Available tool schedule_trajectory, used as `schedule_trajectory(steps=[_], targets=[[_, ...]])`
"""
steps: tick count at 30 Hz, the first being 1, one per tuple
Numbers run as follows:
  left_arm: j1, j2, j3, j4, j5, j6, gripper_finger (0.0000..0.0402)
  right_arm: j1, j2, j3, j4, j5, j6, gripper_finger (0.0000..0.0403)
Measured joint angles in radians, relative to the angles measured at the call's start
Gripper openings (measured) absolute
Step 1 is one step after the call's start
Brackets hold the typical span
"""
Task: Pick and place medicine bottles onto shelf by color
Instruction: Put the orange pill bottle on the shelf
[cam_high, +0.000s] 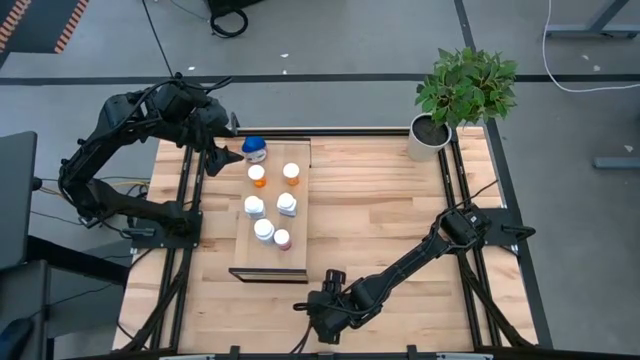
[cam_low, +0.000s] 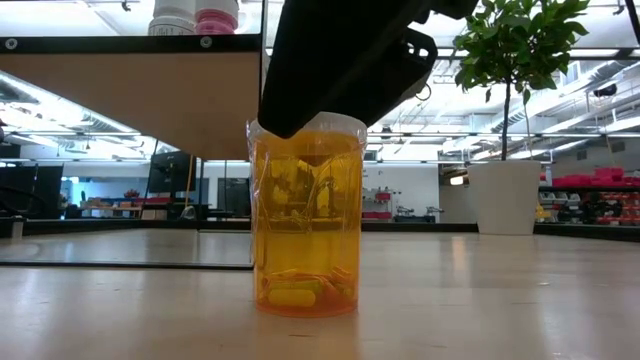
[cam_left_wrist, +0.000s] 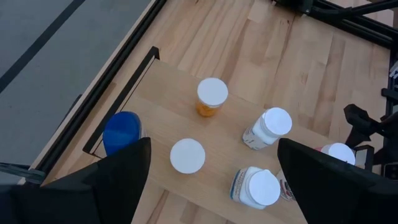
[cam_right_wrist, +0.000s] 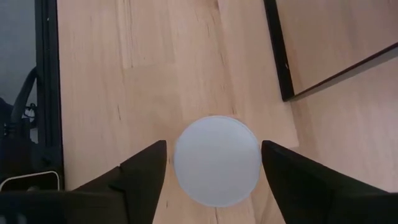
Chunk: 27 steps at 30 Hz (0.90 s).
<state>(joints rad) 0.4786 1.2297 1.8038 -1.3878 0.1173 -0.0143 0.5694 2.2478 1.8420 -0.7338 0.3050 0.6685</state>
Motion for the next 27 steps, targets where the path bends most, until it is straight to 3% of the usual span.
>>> schedule_trajectory(steps=[9, 19, 27], targets=[[0.0, 0.0, 0.0, 0.0, 0.0, 0.001, 0.0355, 0.0, 0.0, 0.0, 0.0, 0.0, 0.0, 0.023], [0.0, 0.0, 0.0, 0.0, 0.0, 0.002, 0.0355, 0.0, 0.0, 0.001, 0.0, 0.0, 0.014, 0.0227], [0.0, 0.0, 0.0, 0.0, 0.0, 0.002, 0.0355, -0.004, 0.002, 0.082, -0.091, -0.004, 0.039, 0.0226]])
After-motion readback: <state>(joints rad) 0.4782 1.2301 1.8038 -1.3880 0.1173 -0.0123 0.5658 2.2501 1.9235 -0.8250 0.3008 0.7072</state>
